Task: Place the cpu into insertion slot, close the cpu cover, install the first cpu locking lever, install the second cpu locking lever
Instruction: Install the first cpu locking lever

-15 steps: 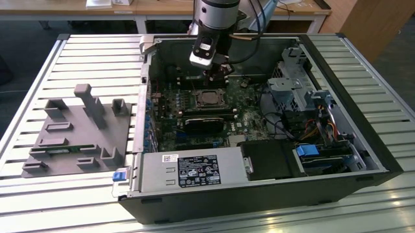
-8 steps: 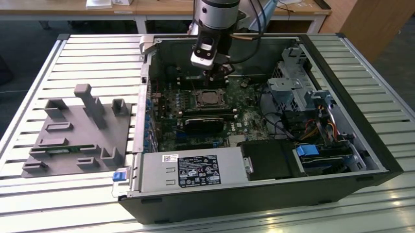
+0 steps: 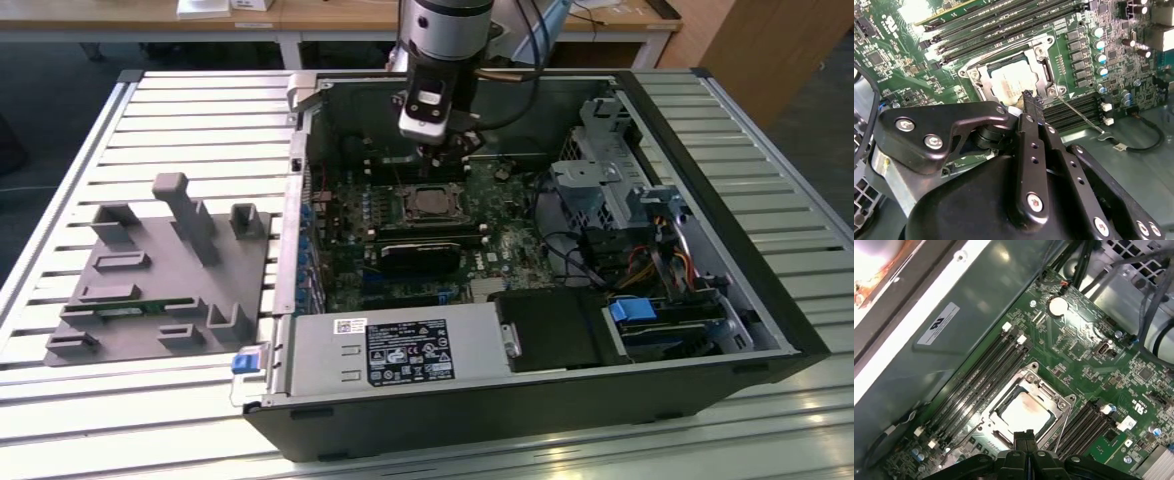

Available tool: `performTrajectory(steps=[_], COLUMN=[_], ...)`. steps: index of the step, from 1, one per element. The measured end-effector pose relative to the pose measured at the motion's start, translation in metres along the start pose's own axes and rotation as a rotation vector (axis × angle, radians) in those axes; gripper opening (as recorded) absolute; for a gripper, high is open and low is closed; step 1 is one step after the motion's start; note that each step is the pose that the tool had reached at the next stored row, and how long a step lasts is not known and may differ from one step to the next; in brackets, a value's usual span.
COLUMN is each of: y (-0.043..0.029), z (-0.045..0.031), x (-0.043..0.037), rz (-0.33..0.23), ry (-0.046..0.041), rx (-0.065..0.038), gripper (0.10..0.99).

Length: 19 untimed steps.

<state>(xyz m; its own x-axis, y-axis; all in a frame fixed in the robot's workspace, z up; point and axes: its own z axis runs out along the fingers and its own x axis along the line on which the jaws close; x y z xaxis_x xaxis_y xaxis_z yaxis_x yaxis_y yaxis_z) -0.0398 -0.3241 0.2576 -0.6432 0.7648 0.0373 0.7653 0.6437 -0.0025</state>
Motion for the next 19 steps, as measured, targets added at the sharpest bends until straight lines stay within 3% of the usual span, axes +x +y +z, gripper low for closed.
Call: performTrajectory(steps=[19], y=[0.0], z=[0.0], x=[0.0], rz=[-0.13], ry=[-0.0003], rx=[0.005], gripper=[0.106])
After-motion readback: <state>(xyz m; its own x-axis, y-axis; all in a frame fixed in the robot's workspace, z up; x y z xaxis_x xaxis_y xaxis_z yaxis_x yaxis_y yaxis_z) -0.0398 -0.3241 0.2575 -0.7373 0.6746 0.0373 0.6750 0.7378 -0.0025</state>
